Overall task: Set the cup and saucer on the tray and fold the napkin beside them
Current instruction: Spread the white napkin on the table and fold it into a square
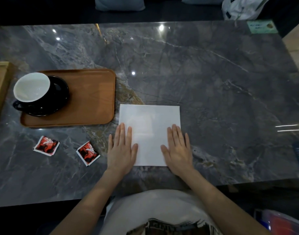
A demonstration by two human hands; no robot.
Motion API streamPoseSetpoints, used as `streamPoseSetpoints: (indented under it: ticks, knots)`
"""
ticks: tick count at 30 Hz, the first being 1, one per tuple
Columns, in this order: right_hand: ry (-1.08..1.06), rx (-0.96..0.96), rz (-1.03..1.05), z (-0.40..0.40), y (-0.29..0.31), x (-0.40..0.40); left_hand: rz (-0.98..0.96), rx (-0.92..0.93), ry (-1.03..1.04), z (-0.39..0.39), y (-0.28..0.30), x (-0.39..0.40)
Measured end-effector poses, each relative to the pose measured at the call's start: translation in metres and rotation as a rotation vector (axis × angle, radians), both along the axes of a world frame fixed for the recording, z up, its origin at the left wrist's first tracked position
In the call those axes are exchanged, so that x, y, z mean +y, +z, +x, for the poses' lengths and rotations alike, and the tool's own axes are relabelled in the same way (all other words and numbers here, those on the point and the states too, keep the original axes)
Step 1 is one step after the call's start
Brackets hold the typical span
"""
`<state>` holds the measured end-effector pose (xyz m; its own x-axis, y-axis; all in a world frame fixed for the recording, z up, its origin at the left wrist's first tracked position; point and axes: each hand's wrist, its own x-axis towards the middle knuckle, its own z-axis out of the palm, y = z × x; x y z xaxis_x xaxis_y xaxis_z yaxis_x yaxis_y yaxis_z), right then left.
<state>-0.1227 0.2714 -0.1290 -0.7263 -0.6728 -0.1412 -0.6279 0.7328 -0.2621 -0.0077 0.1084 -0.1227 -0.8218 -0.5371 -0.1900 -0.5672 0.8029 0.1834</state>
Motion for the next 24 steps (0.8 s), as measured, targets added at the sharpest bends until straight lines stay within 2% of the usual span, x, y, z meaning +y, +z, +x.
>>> streamPoseSetpoints:
  ticks: [6,9,11,15,18,24]
  knots:
    - [0.004,0.116,-0.149,-0.022,0.007,-0.001,-0.105,-0.133,-0.067,-0.014,0.018,0.0]
    - [-0.023,0.035,-0.251,-0.048,0.024,-0.015,-0.086,-0.151,-0.083,-0.045,0.047,-0.016]
    - [-0.003,-0.026,-0.235,-0.066,0.035,-0.029,-0.058,-0.094,-0.113,-0.072,0.053,-0.034]
    - [0.11,-0.189,0.036,-0.096,0.051,-0.055,-0.051,-0.114,-0.241,-0.111,0.055,-0.063]
    - [0.142,-0.204,0.241,-0.116,0.059,-0.073,-0.028,-0.248,-0.244,-0.127,0.056,-0.08]
    - [0.157,-0.256,0.429,-0.133,0.063,-0.098,0.079,-0.428,-0.258,-0.146,0.059,-0.096]
